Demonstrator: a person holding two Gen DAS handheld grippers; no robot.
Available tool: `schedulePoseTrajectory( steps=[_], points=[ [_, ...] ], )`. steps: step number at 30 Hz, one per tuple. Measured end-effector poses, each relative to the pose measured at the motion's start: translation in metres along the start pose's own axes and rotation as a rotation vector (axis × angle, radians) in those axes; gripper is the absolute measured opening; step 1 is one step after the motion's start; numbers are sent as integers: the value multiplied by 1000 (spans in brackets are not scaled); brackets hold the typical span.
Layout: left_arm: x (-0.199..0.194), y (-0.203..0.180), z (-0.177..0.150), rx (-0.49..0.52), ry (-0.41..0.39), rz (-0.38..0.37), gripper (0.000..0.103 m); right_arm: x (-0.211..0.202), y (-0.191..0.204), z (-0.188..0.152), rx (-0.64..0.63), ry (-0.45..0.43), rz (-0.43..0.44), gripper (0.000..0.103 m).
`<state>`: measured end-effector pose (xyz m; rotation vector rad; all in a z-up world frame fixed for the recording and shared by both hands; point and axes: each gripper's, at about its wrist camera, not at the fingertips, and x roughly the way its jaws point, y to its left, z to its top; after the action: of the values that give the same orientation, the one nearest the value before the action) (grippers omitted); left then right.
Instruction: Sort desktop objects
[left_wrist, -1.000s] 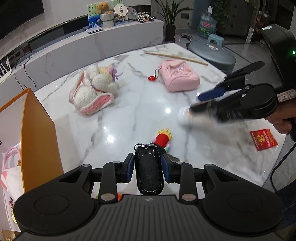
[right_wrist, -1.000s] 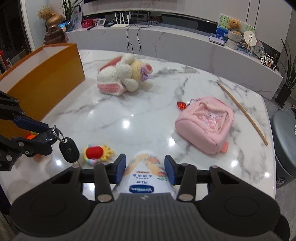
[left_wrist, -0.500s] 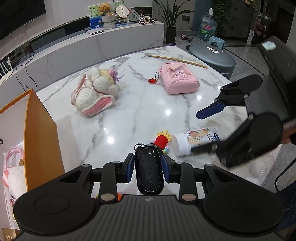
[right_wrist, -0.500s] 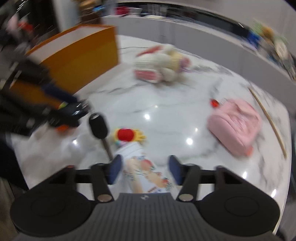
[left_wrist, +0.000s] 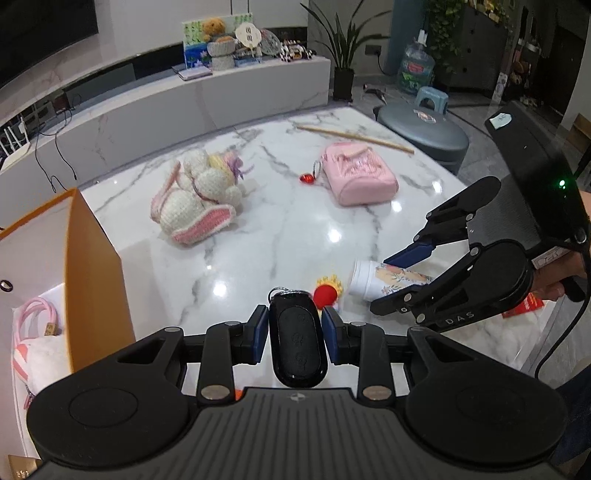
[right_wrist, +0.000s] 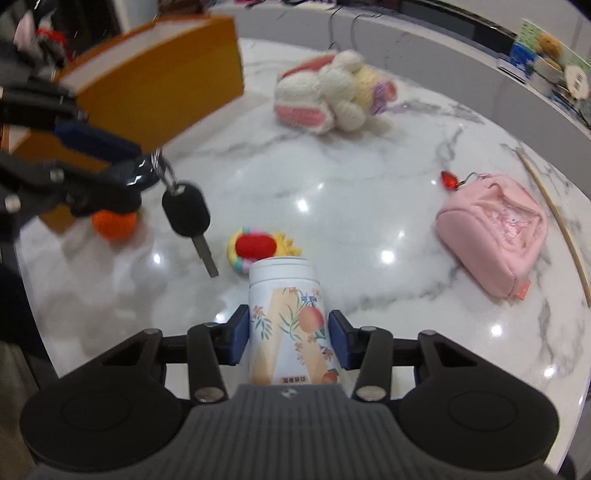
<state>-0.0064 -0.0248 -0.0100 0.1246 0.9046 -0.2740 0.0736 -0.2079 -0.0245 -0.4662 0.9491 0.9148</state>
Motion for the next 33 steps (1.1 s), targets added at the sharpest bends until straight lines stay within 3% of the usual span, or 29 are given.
schedulePoseTrajectory(
  steps=[4, 7, 9, 15, 18, 21, 27, 30, 31, 33],
  points=[
    [-10, 3, 3, -10, -25, 3, 33, -16, 3, 9, 10, -37, -13, 48],
    [-16, 5, 5, -18, -35, 4, 16, -24, 6, 14, 11, -58, -22, 48],
    [-17, 6, 4, -21, -31, 6, 10, -26, 8, 16, 10, -64, -25, 48],
    [-2, 13, -3, -29, 52, 14, 10, -25, 14, 15, 3, -63, -25, 48],
    [9, 9, -10, -1, 123, 29, 15, -24, 15, 14, 3, -62, -26, 48],
    [21, 1, -19, 63, 193, 19, 35, -26, 16, 13, 5, -67, -27, 48],
    [42, -21, -39, 243, 264, 60, 37, -30, 16, 10, 6, -74, -25, 48],
    [53, -22, -42, 266, 295, 63, 37, -32, 15, 8, 6, -75, -21, 48],
    [56, -21, -42, 267, 303, 63, 35, -31, 16, 8, 5, -74, -21, 48],
    [56, -20, -41, 254, 302, 64, 10, -31, 16, 7, 2, -72, -20, 48]
  ],
)
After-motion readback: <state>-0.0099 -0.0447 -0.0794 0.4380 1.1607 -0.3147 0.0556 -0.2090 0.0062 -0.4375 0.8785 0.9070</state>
